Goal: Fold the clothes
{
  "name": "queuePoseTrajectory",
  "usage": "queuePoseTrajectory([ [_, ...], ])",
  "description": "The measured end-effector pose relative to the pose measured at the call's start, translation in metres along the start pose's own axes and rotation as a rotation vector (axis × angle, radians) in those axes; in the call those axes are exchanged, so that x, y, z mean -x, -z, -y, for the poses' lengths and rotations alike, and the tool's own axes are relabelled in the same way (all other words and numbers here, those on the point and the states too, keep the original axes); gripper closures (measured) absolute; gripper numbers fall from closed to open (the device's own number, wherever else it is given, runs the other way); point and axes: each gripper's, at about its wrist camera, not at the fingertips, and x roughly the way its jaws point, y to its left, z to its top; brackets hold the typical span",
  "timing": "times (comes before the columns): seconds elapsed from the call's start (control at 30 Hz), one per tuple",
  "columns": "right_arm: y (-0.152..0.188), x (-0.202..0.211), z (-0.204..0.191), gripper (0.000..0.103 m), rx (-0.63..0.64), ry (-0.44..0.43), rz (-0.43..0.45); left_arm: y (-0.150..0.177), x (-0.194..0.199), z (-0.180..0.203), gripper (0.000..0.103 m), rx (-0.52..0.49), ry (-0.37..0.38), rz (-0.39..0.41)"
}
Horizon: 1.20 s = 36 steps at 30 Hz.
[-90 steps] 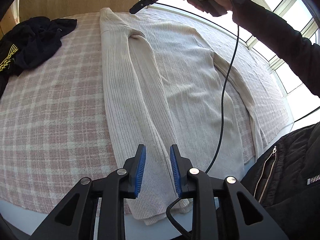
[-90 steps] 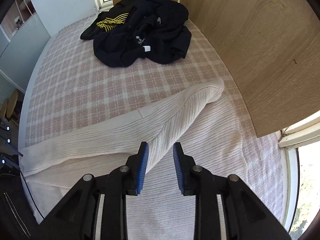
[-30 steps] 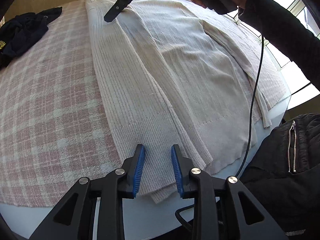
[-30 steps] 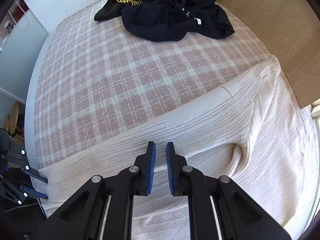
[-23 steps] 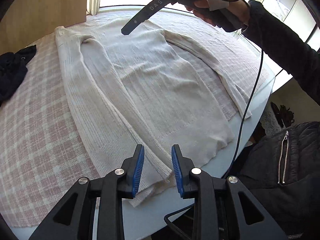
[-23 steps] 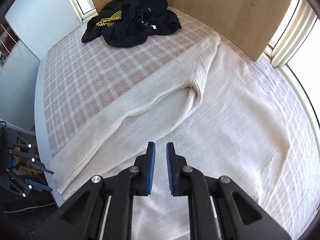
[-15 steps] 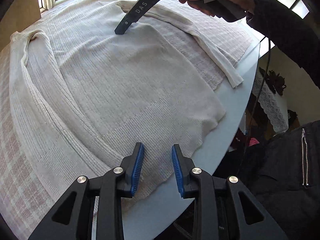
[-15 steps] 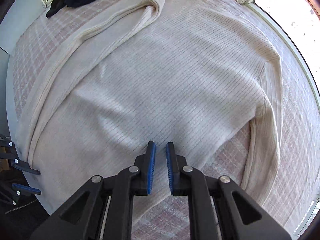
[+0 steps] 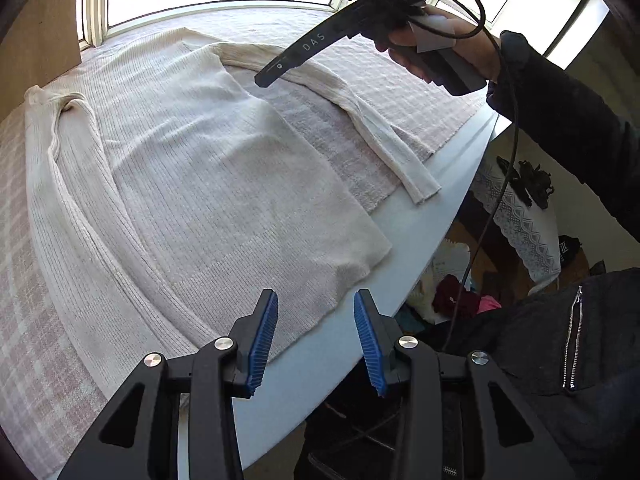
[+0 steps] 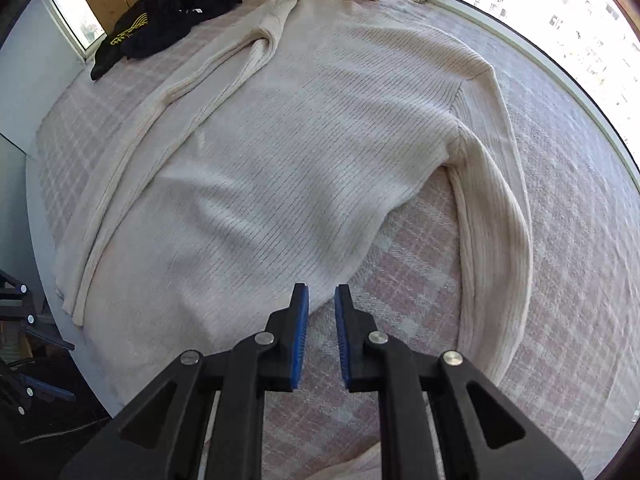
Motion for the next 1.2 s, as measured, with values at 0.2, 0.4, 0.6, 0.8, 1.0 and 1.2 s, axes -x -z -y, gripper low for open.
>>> queuePoseTrajectory([
  [0.2, 0.002, 0.030, 0.081, 0.076, -0.038, 0.102, 0.005, -0.024, -0.012, 0.042, 0.063, -0.055, 0.004, 0.036],
  [0.4, -0.015, 0.021, 0.119, 0.070, 0.104, 0.156, -0.036, -0.068, -0.056, 0.100, 0.061, -0.115, 0.016, 0.022],
  [0.6, -0.012, 0.017, 0.141, 0.070, 0.180, 0.119, -0.051, -0.103, -0.091, 0.140, 0.061, -0.162, 0.031, -0.010],
  [0.8, -0.002, 0.021, 0.142, 0.070, 0.224, 0.066, -0.022, -0.110, -0.124, 0.151, 0.061, -0.174, -0.017, -0.102],
  [1.0, 0.003, 0.018, 0.158, 0.070, 0.193, 0.049, 0.006, -0.111, -0.133, 0.158, 0.074, -0.156, -0.079, -0.129],
  [1.2, 0.012, 0.027, 0.171, 0.070, 0.139, 0.015, 0.036, -0.113, -0.135, 0.163, 0.077, -0.151, -0.143, -0.144],
])
